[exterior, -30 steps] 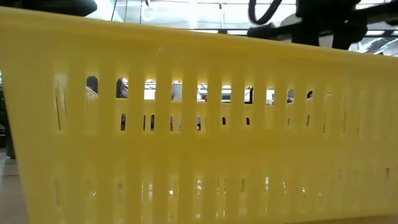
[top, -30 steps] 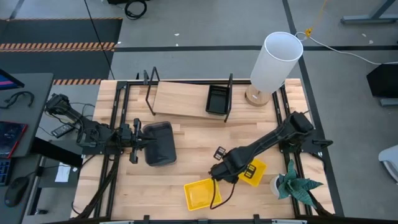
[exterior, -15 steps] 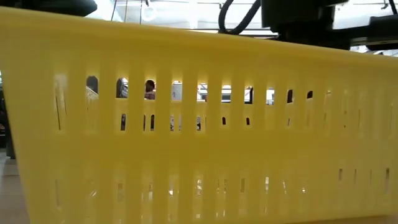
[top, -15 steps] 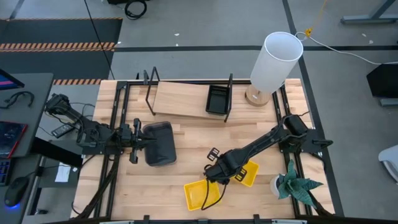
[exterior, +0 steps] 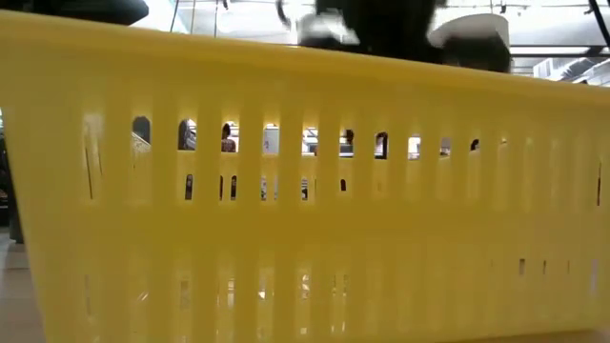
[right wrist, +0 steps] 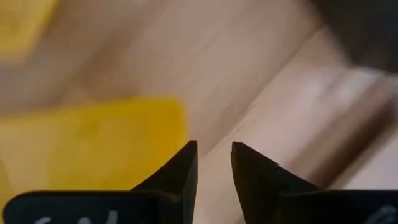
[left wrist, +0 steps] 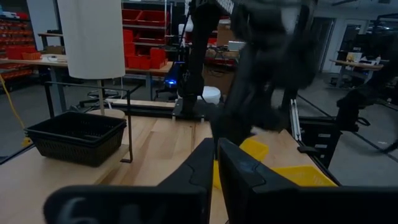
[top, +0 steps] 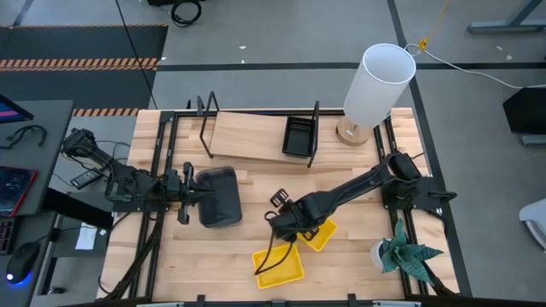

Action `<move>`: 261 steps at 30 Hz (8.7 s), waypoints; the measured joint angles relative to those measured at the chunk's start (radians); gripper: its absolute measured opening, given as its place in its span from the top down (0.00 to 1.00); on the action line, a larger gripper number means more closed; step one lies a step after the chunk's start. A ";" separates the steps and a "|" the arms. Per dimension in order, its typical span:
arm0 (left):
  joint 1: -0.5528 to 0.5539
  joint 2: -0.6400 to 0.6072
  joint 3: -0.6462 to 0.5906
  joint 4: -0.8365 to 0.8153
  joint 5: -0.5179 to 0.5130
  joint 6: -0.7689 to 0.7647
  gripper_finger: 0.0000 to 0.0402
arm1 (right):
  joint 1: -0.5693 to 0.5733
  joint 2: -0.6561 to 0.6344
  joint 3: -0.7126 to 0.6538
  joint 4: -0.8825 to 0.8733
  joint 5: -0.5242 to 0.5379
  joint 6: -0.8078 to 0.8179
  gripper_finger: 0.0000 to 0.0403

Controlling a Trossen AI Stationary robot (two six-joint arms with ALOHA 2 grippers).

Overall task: Stack baskets on shelf by color
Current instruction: Stack the bottom yellow basket on top of the top yellow stacked baskets, then put the stacked yellow baskets on the shelf

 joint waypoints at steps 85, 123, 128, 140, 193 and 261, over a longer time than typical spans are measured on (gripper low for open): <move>0.000 0.000 0.000 0.000 0.000 0.000 0.93 | 0.093 -0.028 -0.048 0.381 -0.229 0.826 0.97; 0.000 0.000 0.000 0.000 0.000 0.000 0.93 | 0.231 -0.259 0.087 -0.466 0.146 1.489 0.97; 0.000 0.000 0.000 0.000 0.000 0.000 0.93 | 0.234 -0.259 0.027 -0.436 0.138 1.510 0.97; 0.000 0.000 0.000 0.000 0.000 0.000 0.92 | 0.223 -0.258 -0.088 -0.336 0.119 1.578 0.97; 0.000 0.000 0.000 0.001 0.000 0.000 0.91 | 0.267 -0.181 -0.223 0.038 -0.266 0.635 0.61; 0.000 0.000 0.000 0.000 0.000 0.000 0.94 | 0.102 0.007 0.146 -0.325 -0.270 0.100 0.97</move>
